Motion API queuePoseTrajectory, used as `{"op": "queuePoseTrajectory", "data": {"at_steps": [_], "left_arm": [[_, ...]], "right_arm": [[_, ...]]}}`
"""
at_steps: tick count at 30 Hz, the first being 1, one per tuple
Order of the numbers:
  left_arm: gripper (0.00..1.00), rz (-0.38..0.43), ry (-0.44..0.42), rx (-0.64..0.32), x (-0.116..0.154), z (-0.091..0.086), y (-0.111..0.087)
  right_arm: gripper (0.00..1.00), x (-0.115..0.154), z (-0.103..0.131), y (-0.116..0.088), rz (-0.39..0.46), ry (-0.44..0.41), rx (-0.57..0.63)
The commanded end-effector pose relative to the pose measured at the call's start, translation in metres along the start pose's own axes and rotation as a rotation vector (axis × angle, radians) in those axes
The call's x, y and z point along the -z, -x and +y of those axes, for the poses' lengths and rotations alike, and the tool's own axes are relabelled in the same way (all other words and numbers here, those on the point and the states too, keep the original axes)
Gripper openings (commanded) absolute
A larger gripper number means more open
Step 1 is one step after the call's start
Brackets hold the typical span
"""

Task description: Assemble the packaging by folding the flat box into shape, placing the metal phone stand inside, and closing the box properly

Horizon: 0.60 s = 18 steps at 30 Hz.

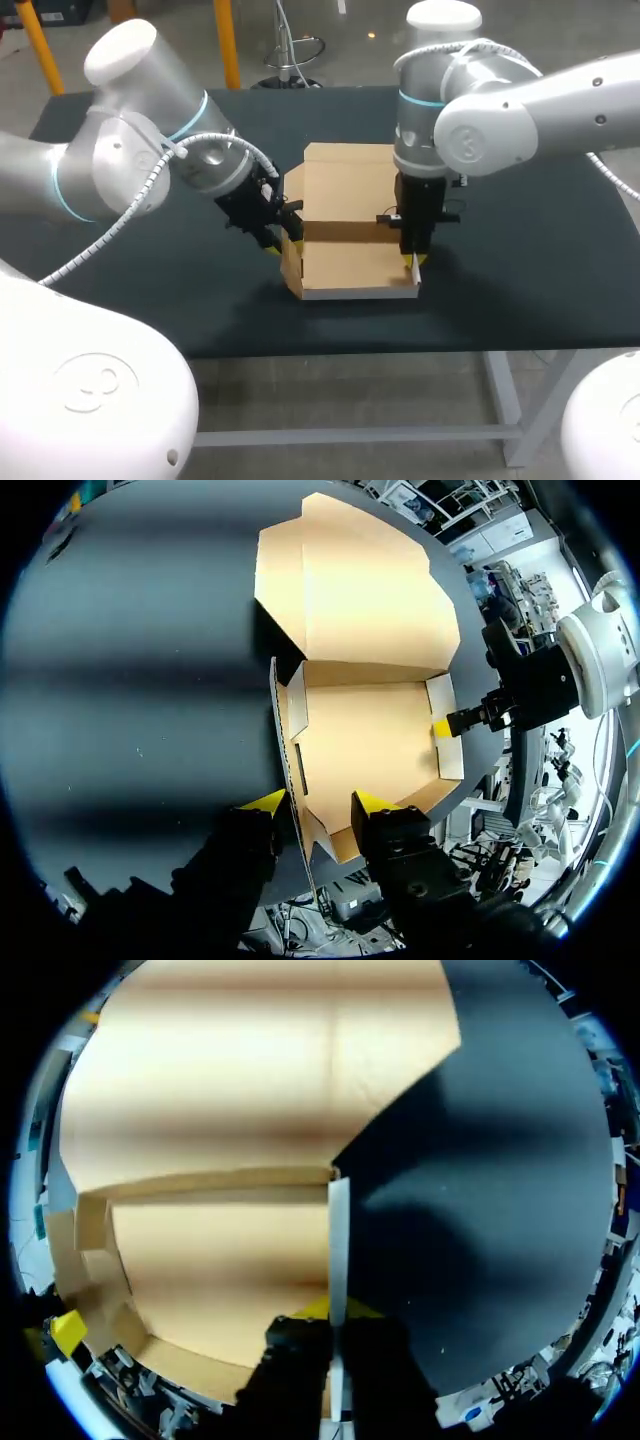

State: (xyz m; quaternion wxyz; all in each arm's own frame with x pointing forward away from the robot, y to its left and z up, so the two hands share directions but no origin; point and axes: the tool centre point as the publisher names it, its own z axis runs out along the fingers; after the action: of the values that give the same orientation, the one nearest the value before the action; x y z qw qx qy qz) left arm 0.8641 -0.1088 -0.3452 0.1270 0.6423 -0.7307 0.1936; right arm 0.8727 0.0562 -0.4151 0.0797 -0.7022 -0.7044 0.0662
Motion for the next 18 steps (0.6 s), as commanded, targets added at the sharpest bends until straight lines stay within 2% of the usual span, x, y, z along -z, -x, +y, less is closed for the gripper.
{"op": "queuePoseTrajectory", "data": {"at_steps": [1,10,18], "left_arm": [[0.49,0.082,-0.031,0.006,0.017,0.014,0.014],[0.5,0.186,-0.067,0.031,0.025,0.021,0.042],[0.44,0.255,-0.086,0.036,0.023,0.024,0.059]], "right_arm": [[0.0,0.0,0.001,-0.001,-0.002,-0.004,0.001],[0.0,0.0,0.001,-0.001,-0.002,-0.004,0.001],[0.0,0.0,0.001,-0.001,-0.002,-0.004,0.001]]}}
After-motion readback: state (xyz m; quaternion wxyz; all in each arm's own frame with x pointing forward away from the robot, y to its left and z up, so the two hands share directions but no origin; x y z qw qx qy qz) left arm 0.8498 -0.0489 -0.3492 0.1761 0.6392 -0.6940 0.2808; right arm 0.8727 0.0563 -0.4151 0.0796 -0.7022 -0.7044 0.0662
